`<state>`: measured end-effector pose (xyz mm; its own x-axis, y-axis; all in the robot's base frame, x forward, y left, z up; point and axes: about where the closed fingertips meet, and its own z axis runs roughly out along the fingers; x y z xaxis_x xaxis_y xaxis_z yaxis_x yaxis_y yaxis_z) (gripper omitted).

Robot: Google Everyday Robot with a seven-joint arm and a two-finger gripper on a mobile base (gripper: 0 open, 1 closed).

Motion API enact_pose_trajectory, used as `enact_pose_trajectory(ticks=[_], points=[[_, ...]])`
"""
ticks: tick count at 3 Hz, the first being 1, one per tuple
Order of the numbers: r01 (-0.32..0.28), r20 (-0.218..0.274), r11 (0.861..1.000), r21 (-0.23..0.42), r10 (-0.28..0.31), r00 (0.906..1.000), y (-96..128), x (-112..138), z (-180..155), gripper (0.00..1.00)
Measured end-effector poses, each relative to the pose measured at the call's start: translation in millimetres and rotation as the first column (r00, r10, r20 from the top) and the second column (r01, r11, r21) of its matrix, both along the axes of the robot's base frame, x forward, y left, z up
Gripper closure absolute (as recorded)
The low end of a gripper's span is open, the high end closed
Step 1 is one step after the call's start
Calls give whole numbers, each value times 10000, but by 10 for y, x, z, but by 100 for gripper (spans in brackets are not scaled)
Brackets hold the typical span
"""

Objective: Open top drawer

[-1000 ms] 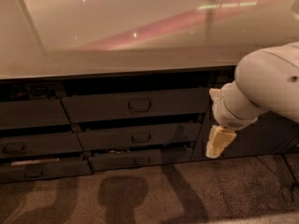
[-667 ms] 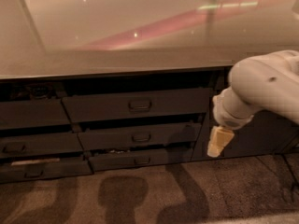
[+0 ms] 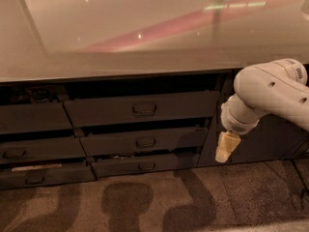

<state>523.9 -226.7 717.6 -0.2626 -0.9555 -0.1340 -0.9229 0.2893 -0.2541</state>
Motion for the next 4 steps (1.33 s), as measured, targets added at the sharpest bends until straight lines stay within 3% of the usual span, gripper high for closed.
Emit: enact_pose_trajectory(ticks=[1,2,3,4], points=[[-566,-76,9973,465,570,9983,41,5,-18,0],[-1307,-456,9671,2184,1439,9885,168,-17,-68,0],[-1908,-267,9498,2480,2036,9787,247,0,-26,0],[-1909,-266,9498,2479,2036,9787,247,0,-26,0]])
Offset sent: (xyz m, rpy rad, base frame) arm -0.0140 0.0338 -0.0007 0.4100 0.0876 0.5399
